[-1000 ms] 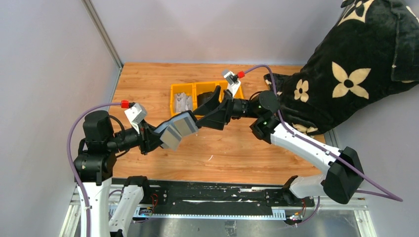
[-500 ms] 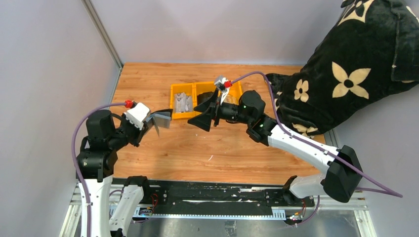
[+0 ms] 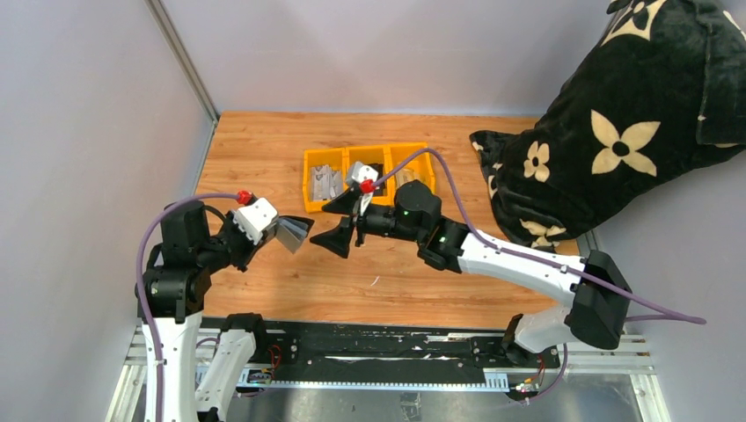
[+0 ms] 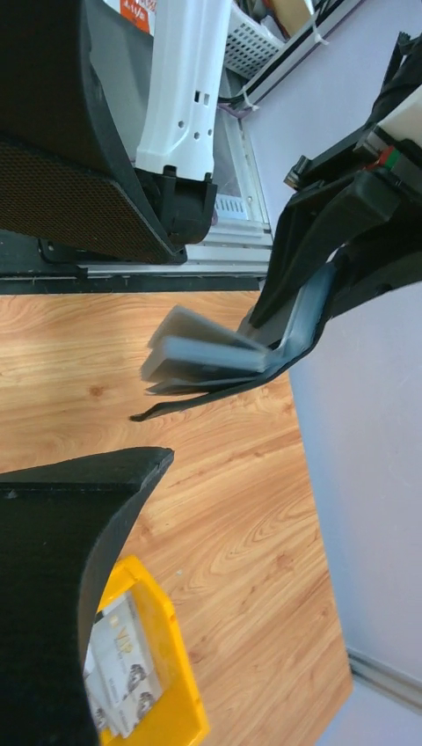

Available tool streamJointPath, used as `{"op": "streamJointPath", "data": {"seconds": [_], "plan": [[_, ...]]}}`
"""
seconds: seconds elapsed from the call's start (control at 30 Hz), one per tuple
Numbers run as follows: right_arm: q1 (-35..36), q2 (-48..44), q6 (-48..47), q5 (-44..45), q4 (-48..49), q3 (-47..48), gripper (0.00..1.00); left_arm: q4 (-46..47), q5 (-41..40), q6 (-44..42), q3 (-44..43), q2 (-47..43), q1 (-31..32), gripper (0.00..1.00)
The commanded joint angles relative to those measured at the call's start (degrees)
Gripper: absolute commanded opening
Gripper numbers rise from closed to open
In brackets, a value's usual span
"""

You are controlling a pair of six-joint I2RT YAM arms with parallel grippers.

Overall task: Take the credit cards out of the card holder
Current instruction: Remove the credit card from the card holder.

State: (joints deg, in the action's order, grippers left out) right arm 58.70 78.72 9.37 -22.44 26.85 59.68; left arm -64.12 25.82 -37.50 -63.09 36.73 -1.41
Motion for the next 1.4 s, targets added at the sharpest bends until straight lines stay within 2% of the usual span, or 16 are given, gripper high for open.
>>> {"op": "streamJointPath", "data": {"seconds": [0.0, 0.2, 0.4, 0.67, 0.73, 0.83, 0.97, 1.0, 1.07, 1.1, 1.2, 1.27, 1.37], "plan": [[3.73, 2.24, -6.59, 4.02, 0.96, 4.58, 0.80, 0.45, 4.65, 0.03, -1.64, -0.78, -0.09, 0.00], [6.84, 6.50, -8.07, 5.82, -0.34, 9.47, 0.80, 0.27, 5.03, 0.25, -1.37, -1.16, -0.09, 0.00], [8.79, 9.22, -15.35, 10.51, -6.83, 13.97, 0.81, -1.19, 8.35, 0.08, -3.09, -2.11, -0.09, 0.00], [8.55, 9.90, -21.89, 7.92, -16.08, 15.57, 0.84, -2.76, 13.00, -0.87, -3.94, -3.08, -0.14, 0.00], [8.27, 9.95, -22.38, 6.14, -18.48, 16.38, 0.82, -3.31, 13.79, -1.44, -4.13, -3.07, -0.10, 0.00], [7.64, 9.89, -22.76, 3.15, -21.57, 17.79, 0.68, -3.92, 14.33, -2.02, -4.21, -3.20, -0.10, 0.00], [6.37, 9.57, -22.34, -2.17, -24.38, 19.37, 0.31, -4.61, 15.25, -2.40, -4.56, -3.31, -0.16, 0.00], [6.08, 9.41, -22.17, -3.77, -25.11, 19.66, 0.21, -4.57, 15.42, -2.48, -4.58, -3.45, -0.14, 0.03], [5.54, 8.95, -21.44, -6.43, -26.32, 20.43, 0.04, -4.55, 16.28, -2.29, -4.52, -3.51, -0.09, 0.25], [5.31, 8.77, -20.70, -7.52, -26.55, 20.72, 0.00, -4.53, 16.91, -1.76, -4.46, -3.44, -0.10, 0.34], [4.33, 7.41, -16.92, -10.69, -25.88, 20.74, 0.00, -4.56, 20.51, 1.14, -3.86, -2.52, -0.16, 0.61], [3.99, 6.50, -14.69, -12.53, -24.88, 20.36, 0.00, -4.53, 23.36, 2.80, -3.21, -1.61, -0.11, 0.67], [3.93, 5.01, -11.57, -14.05, -23.71, 19.41, 0.00, -3.85, 26.07, 4.47, -2.17, -0.76, -0.09, 0.68]]}}
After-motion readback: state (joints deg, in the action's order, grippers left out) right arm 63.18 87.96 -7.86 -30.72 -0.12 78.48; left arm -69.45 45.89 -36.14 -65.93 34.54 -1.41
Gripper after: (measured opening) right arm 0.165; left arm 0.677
